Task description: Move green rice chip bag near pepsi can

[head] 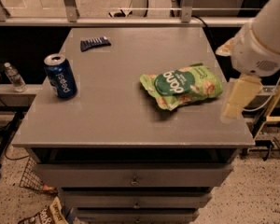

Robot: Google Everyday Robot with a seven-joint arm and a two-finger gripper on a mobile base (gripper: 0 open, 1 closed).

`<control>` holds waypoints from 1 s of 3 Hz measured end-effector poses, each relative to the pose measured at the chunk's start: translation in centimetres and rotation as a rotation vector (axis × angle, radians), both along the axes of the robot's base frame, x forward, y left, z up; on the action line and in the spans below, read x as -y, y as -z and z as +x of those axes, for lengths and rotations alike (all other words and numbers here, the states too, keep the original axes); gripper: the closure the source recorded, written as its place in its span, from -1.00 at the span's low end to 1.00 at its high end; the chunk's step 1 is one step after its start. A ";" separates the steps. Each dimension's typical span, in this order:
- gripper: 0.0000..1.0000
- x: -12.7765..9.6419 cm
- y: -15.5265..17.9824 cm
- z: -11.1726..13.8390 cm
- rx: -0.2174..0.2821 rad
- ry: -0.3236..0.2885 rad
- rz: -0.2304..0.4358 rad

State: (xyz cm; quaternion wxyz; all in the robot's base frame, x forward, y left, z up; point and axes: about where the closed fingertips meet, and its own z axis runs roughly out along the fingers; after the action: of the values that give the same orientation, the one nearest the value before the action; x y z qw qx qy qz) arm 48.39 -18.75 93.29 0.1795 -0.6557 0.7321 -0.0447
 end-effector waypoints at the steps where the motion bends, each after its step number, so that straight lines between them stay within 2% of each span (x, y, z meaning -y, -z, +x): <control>1: -1.00 -2.3 2.7 2.9 0.033 -0.091 -0.019; 2: -1.00 -4.5 5.1 5.3 0.047 -0.168 -0.036; 3: -1.00 -6.0 6.8 6.8 0.045 -0.214 -0.042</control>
Offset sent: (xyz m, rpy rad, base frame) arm 0.0845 0.0712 -0.0811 -0.0561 -0.0639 0.2580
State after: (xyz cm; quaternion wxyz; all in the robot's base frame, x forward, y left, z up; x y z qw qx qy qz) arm 55.22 -12.73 86.47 0.1860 -0.7324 0.6526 -0.0554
